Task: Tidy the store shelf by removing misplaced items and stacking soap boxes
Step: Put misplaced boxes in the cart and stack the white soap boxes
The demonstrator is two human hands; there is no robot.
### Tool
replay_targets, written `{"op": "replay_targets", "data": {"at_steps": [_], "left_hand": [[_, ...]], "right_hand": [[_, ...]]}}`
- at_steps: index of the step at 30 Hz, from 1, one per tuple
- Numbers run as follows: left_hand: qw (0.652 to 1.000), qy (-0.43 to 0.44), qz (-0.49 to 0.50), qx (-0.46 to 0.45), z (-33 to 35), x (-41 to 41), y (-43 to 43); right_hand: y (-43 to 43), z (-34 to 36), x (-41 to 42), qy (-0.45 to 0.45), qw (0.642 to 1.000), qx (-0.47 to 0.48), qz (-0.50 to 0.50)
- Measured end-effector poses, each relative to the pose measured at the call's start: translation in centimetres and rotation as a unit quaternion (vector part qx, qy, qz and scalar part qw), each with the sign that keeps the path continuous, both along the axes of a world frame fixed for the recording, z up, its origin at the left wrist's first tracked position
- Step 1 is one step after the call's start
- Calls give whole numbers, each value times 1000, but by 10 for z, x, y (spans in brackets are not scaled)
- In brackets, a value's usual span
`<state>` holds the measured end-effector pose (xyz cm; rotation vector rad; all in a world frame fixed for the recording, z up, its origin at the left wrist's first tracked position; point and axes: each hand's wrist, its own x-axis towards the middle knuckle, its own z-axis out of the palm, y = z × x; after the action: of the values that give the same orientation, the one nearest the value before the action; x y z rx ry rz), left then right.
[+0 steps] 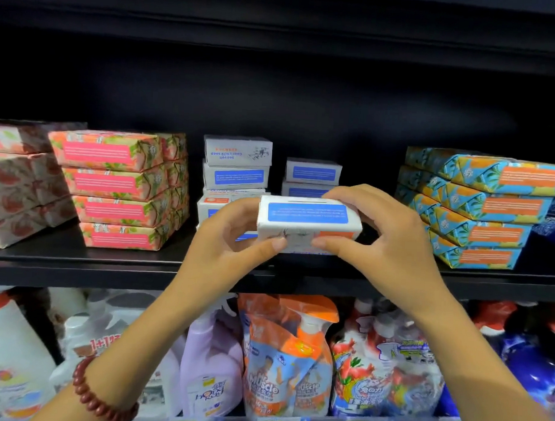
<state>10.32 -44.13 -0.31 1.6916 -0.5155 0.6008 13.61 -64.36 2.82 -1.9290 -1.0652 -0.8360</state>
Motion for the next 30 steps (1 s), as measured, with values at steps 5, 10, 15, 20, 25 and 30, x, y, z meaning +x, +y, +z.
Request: {"op": "replay_targets", "data": {"at_steps": [5,10,15,20,25,30], "left_hand": [[998,61,-2,10,9,-4,4],[999,45,-8,25,16,-7,7],[995,-42,37,86,8,-7,11],[979,-118,60,153,-2,-1,7],[970,-136,88,182,-8,-2,10],[989,-43,67,126,-6,-12,7]], "right_hand": [[7,-11,0,-197,980,2,-12],[6,-14,3,-182,983,-29,11],[5,-11,-2,124,992,-9,4],[8,-5,1,160,986,-40,-25],[7,-7,1,101,995,-23,1],[10,-20,-2,-79,997,13,-21]]}}
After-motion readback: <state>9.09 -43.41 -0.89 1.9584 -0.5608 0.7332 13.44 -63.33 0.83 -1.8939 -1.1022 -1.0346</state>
